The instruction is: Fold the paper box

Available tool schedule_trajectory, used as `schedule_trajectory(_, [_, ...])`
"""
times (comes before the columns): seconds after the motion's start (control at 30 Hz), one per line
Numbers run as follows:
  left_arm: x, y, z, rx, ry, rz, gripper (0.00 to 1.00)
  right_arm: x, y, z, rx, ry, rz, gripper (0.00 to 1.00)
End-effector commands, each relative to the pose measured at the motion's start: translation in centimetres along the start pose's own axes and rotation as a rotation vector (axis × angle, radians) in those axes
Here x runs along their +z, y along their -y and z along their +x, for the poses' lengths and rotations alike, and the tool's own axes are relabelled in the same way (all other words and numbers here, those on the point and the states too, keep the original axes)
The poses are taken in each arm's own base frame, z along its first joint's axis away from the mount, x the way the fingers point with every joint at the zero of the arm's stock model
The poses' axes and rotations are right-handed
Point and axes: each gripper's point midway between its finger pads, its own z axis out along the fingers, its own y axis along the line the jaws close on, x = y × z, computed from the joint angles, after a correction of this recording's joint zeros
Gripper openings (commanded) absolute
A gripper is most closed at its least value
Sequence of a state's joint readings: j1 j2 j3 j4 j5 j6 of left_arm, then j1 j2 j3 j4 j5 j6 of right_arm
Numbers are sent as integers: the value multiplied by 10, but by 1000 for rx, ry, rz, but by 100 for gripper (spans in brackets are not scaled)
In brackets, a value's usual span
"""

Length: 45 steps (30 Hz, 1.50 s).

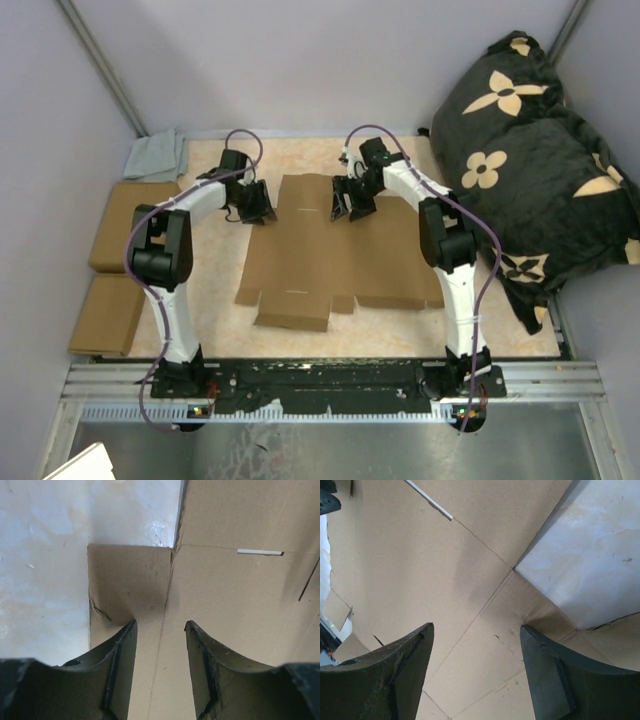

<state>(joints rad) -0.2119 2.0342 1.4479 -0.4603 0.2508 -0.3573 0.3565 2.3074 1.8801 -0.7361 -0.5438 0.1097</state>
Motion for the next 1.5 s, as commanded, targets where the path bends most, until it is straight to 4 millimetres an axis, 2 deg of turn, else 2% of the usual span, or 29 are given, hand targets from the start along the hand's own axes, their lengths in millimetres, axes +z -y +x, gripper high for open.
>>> schedule_trajectory(0.0, [-21, 11, -25, 47, 75, -1, 51, 5, 37, 14, 2, -27, 158, 71])
schedule_trajectory(0.13, [-56, 31, -40, 57, 149, 49, 55, -26, 19, 2, -27, 46, 162, 71])
schedule_trajectory(0.27, [-91, 49, -40, 59, 202, 115, 57, -67, -8, -6, -57, 126, 162, 71])
schedule_trajectory(0.37, [-105, 57, -22, 38, 211, 169, 57, -83, -25, 10, -79, 143, 176, 72])
schedule_trajectory(0.47, [-109, 73, 6, 30, 217, 238, 57, -87, -38, 41, -85, 137, 211, 72])
schedule_trajectory(0.6, [-96, 100, 50, 67, 184, 282, 56, -88, -46, 86, -40, 140, 220, 72])
schedule_trajectory(0.67, [-83, 117, 73, 93, 133, 307, 56, -95, -54, 104, -32, 169, 209, 71])
schedule_trajectory(0.7, [-78, 122, 81, 101, 109, 316, 56, -94, -54, 119, -25, 156, 210, 70])
schedule_trajectory(0.83, [-55, 132, 99, 107, 71, 334, 55, -103, -69, 150, -45, 176, 210, 64])
schedule_trajectory(0.97, [-33, 128, 109, 93, 30, 324, 53, -100, -88, 179, -77, 152, 175, 41])
schedule_trajectory(1.1, [-17, 120, 115, 84, 14, 287, 51, -92, -106, 203, -78, 134, 120, 11])
schedule_trajectory(1.13, [-13, 117, 117, 79, 5, 275, 50, -89, -109, 210, -73, 126, 104, 1])
schedule_trajectory(1.27, [-3, 107, 126, 73, -17, 236, 49, -75, -117, 233, -73, 78, 77, 0])
schedule_trajectory(1.47, [4, 97, 135, 64, -41, 199, 48, -60, -143, 261, -137, 6, 42, 0])
